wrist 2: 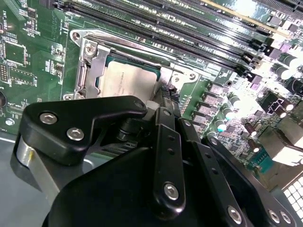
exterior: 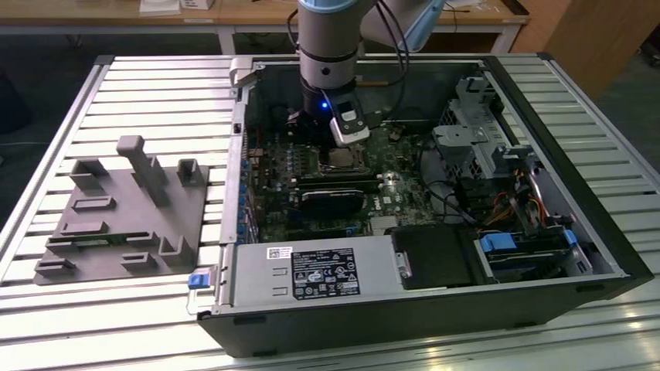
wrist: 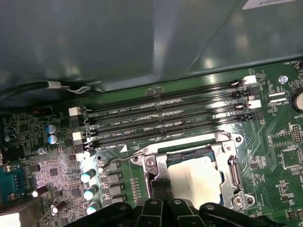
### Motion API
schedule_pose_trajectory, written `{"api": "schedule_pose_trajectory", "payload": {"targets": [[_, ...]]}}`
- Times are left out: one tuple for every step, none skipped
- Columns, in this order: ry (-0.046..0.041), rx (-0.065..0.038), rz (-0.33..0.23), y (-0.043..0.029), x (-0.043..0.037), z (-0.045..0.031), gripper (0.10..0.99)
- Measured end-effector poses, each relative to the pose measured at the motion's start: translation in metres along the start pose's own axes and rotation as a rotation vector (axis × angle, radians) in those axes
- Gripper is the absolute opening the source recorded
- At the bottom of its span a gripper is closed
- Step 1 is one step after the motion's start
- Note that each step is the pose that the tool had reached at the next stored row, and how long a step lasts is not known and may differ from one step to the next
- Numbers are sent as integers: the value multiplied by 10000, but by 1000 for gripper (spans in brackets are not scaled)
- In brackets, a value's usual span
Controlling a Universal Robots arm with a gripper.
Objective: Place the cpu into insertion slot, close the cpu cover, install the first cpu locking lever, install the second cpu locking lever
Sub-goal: 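Close the cpu cover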
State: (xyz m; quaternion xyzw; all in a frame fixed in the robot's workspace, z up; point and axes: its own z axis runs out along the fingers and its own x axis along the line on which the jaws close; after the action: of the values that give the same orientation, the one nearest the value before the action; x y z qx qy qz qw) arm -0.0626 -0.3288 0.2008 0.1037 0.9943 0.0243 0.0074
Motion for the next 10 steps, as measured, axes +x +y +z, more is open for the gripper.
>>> {"api": "schedule_pose_trajectory", "payload": {"targets": [[0,0,0,1,-4,0,106],[0,1,0,2,-8,0,106],[0,1,0,3,-13,0,106],[0,1,0,4,-18,0,106],[1,2,0,5,-23,0,106],[1,1,0,6,-28,0,106],[1,2,0,7,-33,0,106],[0,0,0,8,-38,1,106],[0,2,0,8,-39,0,106],[0,1,1,8,-39,0,106]]}}
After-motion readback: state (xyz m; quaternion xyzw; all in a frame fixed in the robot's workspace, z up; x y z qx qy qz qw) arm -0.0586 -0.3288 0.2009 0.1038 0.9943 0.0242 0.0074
